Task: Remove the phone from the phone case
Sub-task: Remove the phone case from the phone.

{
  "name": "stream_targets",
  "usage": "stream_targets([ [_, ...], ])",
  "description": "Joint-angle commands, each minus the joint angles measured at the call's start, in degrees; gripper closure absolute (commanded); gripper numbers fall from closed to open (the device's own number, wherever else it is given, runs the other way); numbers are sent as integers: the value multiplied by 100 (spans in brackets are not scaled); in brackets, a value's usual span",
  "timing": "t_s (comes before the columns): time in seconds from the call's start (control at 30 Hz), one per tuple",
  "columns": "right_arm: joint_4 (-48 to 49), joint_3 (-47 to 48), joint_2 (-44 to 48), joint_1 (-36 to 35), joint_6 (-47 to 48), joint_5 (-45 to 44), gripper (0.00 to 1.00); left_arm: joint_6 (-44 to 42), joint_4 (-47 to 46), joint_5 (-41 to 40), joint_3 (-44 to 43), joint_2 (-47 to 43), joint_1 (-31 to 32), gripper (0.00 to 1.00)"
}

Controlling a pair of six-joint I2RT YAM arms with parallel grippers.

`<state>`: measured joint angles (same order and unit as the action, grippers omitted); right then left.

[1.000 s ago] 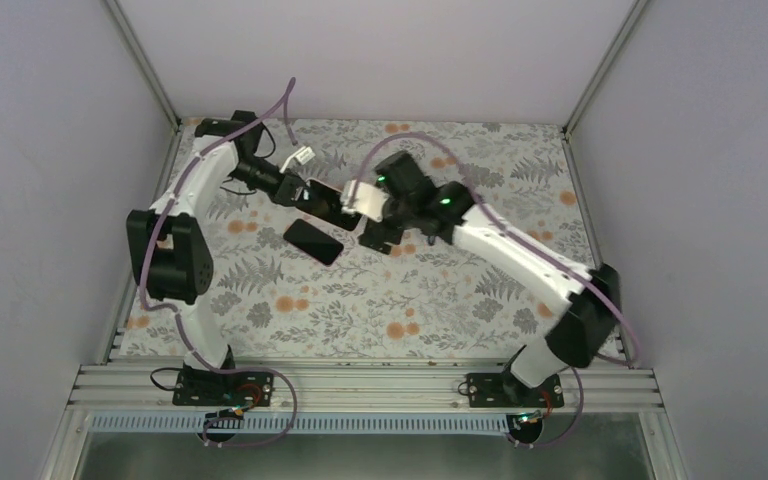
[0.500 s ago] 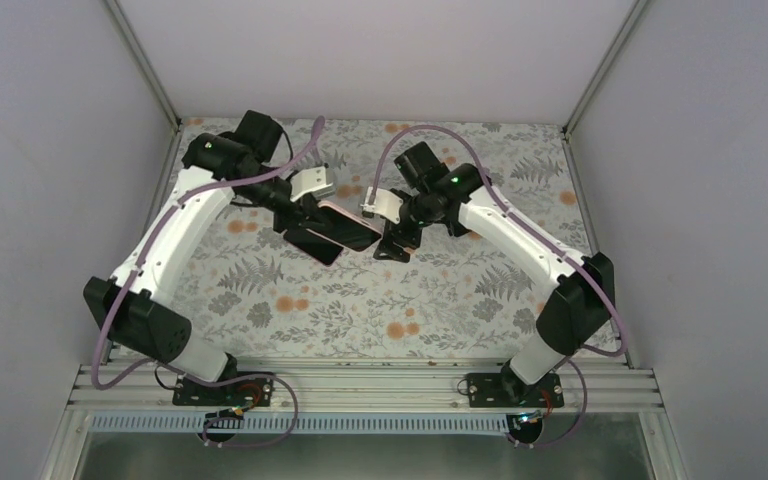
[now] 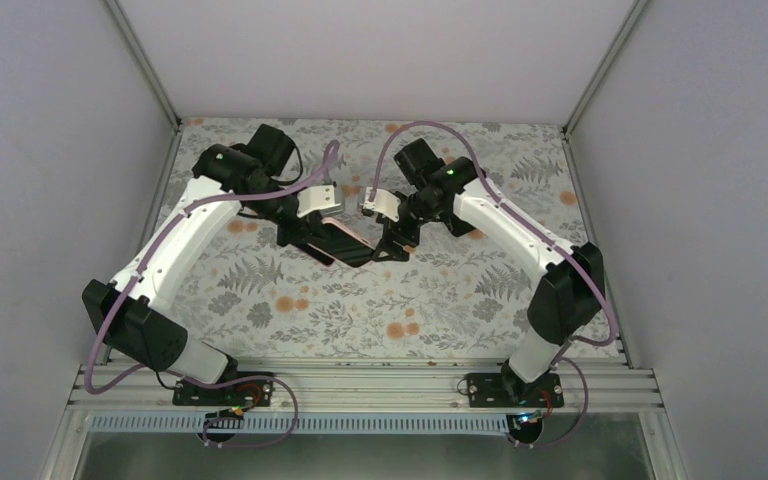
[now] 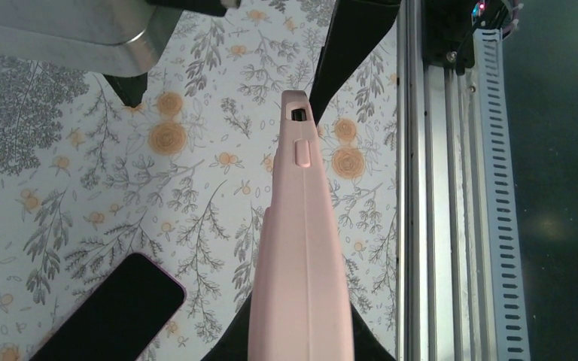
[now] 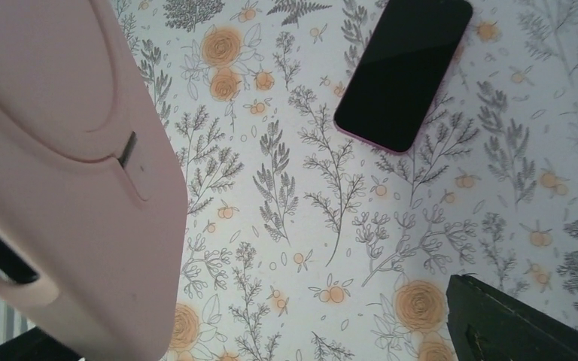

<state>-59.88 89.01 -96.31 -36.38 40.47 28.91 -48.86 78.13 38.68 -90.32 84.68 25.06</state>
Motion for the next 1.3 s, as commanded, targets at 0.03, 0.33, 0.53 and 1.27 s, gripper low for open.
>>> stream_targets([
  [0.03, -241, 243, -206, 246, 396, 474, 2, 17, -34, 202, -36, -245, 82, 98],
  [0.33, -688, 456, -531, 464, 780, 838, 4, 32, -34, 198, -221, -215, 160, 98],
  [0.53, -773, 536, -680, 537, 866, 869, 5, 48, -34, 260, -275, -184, 220, 98],
  [1.27, -1378, 1856, -1934, 658, 1545, 76, 14, 579, -23, 397, -442, -527, 1111, 98],
])
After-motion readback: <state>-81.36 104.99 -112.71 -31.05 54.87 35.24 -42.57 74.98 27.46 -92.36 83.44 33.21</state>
